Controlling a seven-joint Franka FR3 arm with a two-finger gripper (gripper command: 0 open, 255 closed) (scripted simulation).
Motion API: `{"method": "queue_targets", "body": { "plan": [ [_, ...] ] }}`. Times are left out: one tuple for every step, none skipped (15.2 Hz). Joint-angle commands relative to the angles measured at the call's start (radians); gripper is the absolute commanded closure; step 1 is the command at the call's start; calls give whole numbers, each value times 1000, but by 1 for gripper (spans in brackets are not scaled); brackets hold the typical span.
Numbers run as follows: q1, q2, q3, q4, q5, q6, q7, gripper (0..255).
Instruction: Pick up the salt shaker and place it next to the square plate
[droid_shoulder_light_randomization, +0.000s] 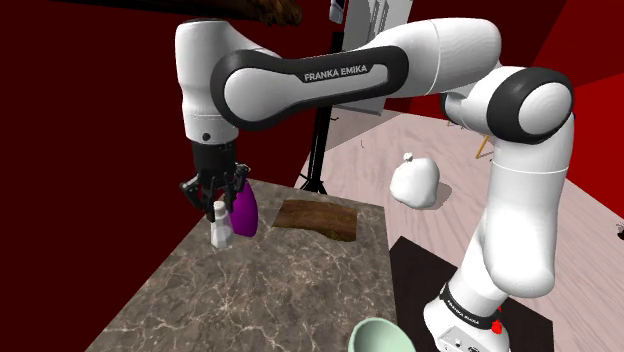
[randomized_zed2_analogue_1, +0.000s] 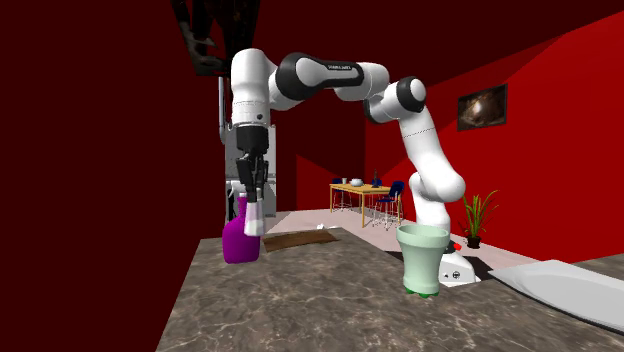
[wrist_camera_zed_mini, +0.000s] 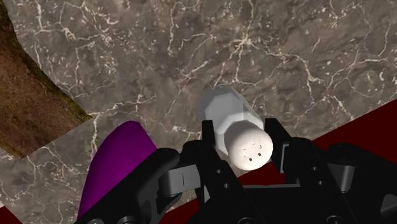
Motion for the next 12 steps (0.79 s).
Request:
{"method": "queue_targets", "body": {
  "plan": [
    [8, -2, 2, 117, -6, -39, 5, 255],
    [9, -2, 1, 120, -6, -41, 5, 255],
    [-2, -49, 6, 59, 15, -22, 4, 255],
    [-10, -94, 11, 1, 36, -5, 2, 255],
    [-20, -138, 18, -53, 57, 10, 0, 255],
    [-28, -182, 23, -104, 78, 23, -3, 255],
    [-33, -225, 26, -153, 100, 34, -7, 255],
    [-34, -268, 27, -200, 123, 44, -12, 255],
    [-35, -310, 29, -244, 145, 52, -16, 255],
    [-34, -351, 29, -287, 167, 58, -21, 255],
    [-32, -393, 29, -327, 189, 63, -26, 255],
    [-28, -433, 28, -367, 210, 67, -30, 255]
  ]
}}
